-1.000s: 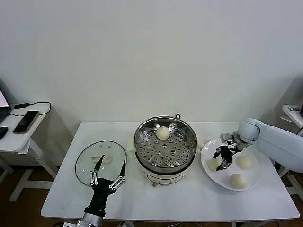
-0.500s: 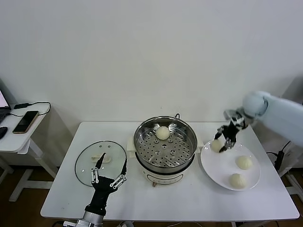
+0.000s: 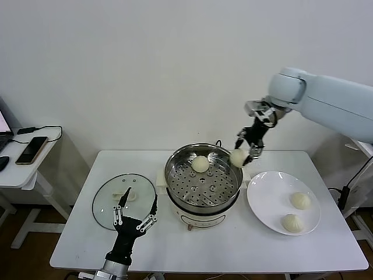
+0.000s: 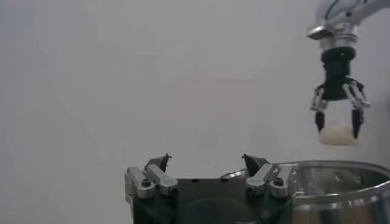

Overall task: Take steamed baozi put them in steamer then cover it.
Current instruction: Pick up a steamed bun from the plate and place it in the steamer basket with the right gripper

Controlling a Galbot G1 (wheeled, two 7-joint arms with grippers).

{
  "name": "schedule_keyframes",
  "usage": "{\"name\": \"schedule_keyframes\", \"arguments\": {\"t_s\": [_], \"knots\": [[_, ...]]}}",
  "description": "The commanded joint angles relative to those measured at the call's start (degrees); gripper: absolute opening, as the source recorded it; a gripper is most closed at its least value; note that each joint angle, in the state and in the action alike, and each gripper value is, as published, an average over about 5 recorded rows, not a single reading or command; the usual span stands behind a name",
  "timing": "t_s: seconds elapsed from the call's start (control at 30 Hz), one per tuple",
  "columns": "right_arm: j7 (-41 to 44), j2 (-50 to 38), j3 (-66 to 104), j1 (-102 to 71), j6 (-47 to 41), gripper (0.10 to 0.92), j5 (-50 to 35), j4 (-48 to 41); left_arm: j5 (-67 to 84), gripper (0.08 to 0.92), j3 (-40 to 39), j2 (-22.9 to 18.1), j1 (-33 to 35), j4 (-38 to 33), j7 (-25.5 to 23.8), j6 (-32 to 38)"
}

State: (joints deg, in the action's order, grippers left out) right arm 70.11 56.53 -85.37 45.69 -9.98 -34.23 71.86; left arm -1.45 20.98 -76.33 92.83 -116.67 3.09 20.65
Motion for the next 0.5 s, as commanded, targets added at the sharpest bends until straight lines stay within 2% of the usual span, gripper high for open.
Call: {"name": "schedule_keyframes", "arguments": {"t_s": [0.03,0.5], "knots": [[-5.62,12.45,-2.57,-1.7,-2.91,0.671,-5.1,0.97,0.11,0.823,0.06,0.03,-0.41,0.36,0.0,0.12],[-11.63,17.35,-3.05,-9.06,-3.21,0.67,-4.9,-3.12,-0.09,0.823,0.41,0.59,-1.15,0.81,-0.11,0.29]]}}
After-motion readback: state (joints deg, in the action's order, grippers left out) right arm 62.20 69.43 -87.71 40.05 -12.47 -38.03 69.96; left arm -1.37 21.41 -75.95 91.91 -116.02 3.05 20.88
